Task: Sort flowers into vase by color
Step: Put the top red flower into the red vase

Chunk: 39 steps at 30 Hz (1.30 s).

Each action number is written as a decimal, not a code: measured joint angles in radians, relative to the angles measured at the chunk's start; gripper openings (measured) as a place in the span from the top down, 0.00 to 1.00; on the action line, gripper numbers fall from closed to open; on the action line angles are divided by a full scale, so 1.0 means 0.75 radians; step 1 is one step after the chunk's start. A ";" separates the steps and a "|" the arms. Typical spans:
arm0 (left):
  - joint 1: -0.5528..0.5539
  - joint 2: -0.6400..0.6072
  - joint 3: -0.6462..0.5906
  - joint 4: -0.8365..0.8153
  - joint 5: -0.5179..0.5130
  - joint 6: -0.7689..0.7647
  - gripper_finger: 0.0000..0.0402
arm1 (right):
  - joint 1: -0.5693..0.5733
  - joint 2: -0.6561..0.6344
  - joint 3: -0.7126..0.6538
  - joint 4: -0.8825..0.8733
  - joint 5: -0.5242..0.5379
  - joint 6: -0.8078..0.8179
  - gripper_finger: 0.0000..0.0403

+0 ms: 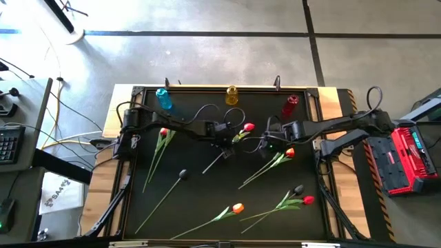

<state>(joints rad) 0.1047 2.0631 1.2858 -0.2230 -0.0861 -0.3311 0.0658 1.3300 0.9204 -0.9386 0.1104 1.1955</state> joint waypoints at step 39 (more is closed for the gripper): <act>0.187 -0.241 0.019 0.506 0.369 -0.138 1.00 | 0.017 -0.492 -0.227 0.666 0.400 -0.031 0.58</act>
<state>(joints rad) 0.2448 1.8827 1.2999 0.1568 0.1911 -0.4344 0.0789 0.9611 0.7506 -0.4394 0.4104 1.1723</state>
